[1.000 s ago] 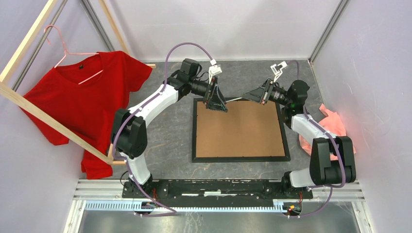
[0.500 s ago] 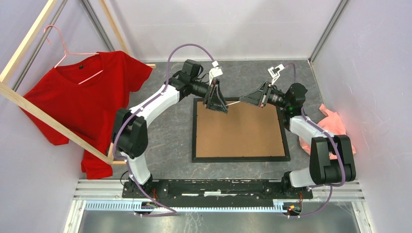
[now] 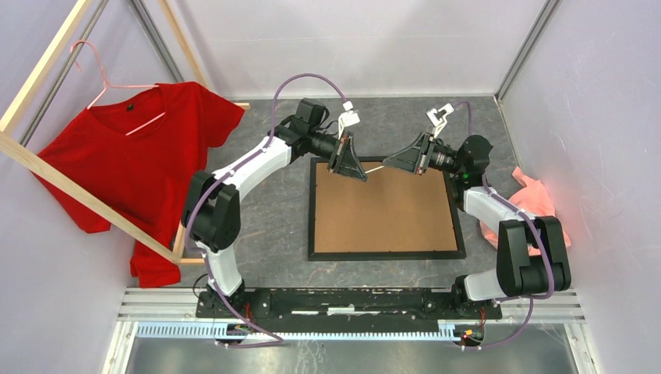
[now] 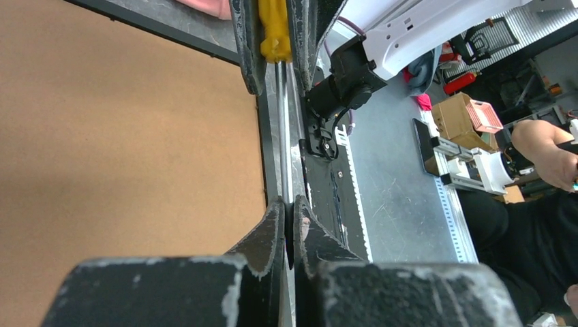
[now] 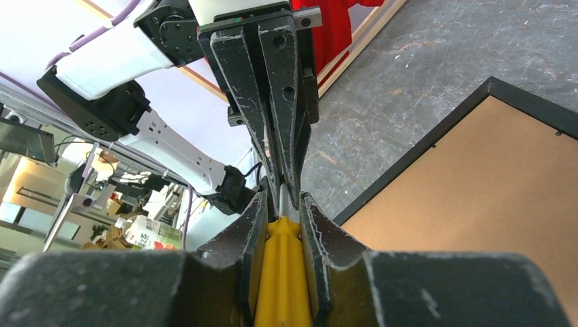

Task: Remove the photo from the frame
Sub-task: Adjust the screwdriver.

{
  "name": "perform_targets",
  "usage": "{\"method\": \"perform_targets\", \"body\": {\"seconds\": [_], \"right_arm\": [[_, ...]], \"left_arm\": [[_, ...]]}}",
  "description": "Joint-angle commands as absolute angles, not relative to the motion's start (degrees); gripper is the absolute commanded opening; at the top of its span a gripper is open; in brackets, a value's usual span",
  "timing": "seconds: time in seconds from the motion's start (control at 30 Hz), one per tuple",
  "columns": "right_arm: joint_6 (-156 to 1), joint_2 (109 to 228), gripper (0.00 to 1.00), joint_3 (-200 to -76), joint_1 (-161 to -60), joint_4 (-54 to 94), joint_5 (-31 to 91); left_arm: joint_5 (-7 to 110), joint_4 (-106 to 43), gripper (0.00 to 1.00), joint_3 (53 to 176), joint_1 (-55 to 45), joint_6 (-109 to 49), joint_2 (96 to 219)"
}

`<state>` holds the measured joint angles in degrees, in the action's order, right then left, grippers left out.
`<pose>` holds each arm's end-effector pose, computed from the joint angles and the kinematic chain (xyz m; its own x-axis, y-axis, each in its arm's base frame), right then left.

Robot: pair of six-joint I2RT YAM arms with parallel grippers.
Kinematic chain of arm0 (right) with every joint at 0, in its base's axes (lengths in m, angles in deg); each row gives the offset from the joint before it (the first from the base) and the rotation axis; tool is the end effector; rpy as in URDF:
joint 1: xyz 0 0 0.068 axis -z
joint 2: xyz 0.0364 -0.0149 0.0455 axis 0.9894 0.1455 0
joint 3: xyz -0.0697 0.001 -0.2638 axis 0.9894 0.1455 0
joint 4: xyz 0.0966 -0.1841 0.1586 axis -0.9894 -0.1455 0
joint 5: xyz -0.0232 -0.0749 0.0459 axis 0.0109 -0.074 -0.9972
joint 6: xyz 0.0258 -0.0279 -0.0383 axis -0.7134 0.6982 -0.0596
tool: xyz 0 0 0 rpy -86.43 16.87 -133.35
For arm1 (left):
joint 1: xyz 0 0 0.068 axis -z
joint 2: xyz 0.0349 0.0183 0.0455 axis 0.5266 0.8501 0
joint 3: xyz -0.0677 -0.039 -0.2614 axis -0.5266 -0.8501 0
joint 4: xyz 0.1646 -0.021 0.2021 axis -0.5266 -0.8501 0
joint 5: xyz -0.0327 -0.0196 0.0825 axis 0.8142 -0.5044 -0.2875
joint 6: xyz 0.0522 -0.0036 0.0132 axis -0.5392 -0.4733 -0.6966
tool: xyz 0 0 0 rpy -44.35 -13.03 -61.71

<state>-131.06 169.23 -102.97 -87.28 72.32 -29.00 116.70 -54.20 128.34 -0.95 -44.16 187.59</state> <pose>0.2882 0.0612 0.2748 -0.7266 0.2816 -0.6267 -0.6155 0.1387 0.7759 0.3315 -0.2375 0.2870 -0.5233 0.3252 -0.7876 0.7964 -0.1422 -0.5879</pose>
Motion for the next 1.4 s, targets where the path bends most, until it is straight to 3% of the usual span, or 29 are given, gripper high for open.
{"method": "perform_targets", "body": {"seconds": [0.0, 0.1, 0.2, 0.33, 0.47, 0.77, 1.37], "right_arm": [[-128.73, 169.88, 0.01, -104.18, -88.19, 72.21, -28.74], [-116.92, 170.23, 0.25, -108.94, -88.32, 54.96, -32.12], [-100.91, 170.09, 0.39, -115.06, -88.39, 33.33, -32.77], [-97.77, 168.21, 0.55, -115.92, -88.40, 28.90, -34.80], [-96.92, 166.39, 0.57, -115.51, -88.54, 28.86, -35.36], [-96.00, 166.07, 0.57, -113.90, -90.09, 28.85, -36.13], [-93.03, 166.70, 0.58, -112.94, -91.45, 27.32, -35.52]], "left_arm": [[119.60, -57.27, 0.02, 130.44, 0.24, -48.48, 188.42], [117.80, -72.59, 0.02, 135.37, 0.15, -60.38, 189.54], [115.76, -86.64, 0.02, 139.88, -0.16, -72.95, 190.90], [114.16, -102.47, 0.02, 145.55, -0.24, -86.93, 194.26], [114.90, -106.68, 0.02, 147.94, -1.18, -89.21, 196.19], [113.39, -92.56, 0.02, 143.05, -1.81, -77.60, 192.80], [112.83, -86.18, 0.02, 139.67, -2.05, -72.86, 190.30]]}}
